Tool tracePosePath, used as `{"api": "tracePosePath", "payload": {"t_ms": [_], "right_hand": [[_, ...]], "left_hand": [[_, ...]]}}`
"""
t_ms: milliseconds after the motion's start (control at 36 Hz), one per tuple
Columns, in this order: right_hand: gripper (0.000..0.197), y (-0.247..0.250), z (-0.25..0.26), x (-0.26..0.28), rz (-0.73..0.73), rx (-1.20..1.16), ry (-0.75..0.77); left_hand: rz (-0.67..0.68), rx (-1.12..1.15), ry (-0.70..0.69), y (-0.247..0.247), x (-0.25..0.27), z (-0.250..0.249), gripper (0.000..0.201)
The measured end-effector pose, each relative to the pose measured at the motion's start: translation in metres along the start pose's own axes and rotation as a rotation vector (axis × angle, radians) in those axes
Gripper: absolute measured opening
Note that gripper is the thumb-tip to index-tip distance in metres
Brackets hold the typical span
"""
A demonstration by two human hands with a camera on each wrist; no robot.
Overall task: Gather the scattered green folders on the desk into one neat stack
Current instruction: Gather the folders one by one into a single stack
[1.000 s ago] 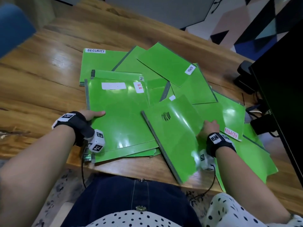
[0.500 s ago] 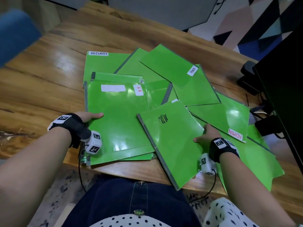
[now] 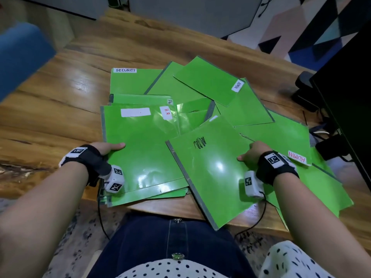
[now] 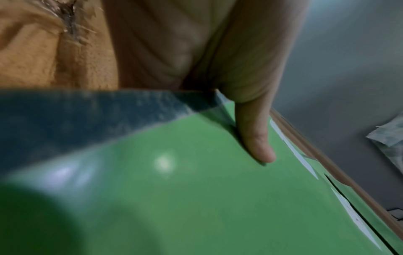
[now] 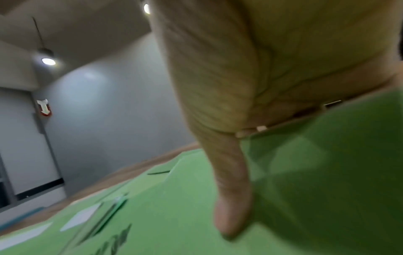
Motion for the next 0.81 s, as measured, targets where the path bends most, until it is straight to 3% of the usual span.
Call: {"api": "tracePosePath", "payload": {"t_ms": [111, 222, 278, 417, 556, 611, 667, 750, 806], "right_hand": [[0.056, 0.014, 0.019, 0.019, -0.014, 0.066, 0.013], [0.068, 0.042, 0.052, 0.04, -0.058, -0.222, 0.143], [0.063, 0.061, 0.072, 0.051, -0.103, -0.255, 0.234], [0.041, 0.1, 0.116, 0.078, -0.295, -0.122, 0.406], [0.036, 0.124, 0.148, 0.1, -0.473, 0.061, 0.501], [0.036, 0.134, 0.164, 0.111, -0.547, 0.074, 0.558], [0.035, 0.146, 0.18, 0.12, -0.621, 0.019, 0.606], [0.031, 0.157, 0.198, 0.119, -0.661, -0.163, 0.598], [0.03, 0.15, 0.198, 0.106, -0.591, -0.388, 0.551]], "left_hand": [[0.005, -0.022, -0.015, 0.002, -0.001, 0.001, 0.089], [0.025, -0.027, -0.028, 0.002, -0.001, 0.001, 0.088], [0.027, -0.023, -0.029, 0.004, 0.0, 0.0, 0.086], [0.025, 0.002, -0.028, 0.011, -0.005, 0.004, 0.09], [0.042, 0.003, -0.006, 0.017, -0.013, 0.013, 0.085], [0.073, 0.008, -0.007, 0.018, -0.018, 0.017, 0.097], [0.088, 0.003, -0.01, 0.017, -0.022, 0.019, 0.106], [0.05, -0.026, -0.03, 0.017, -0.014, 0.014, 0.082], [0.055, -0.055, -0.077, 0.016, -0.01, 0.012, 0.077]]}}
Point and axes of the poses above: each hand's wrist, its own x-axis away from the middle knuckle, its own y-axis out of the back of the hand, z = x × y, the point moved 6 cm from there along -x, towards the middle knuckle, and after that the axes turned 14 degrees about -x, right-handed, at the moved point
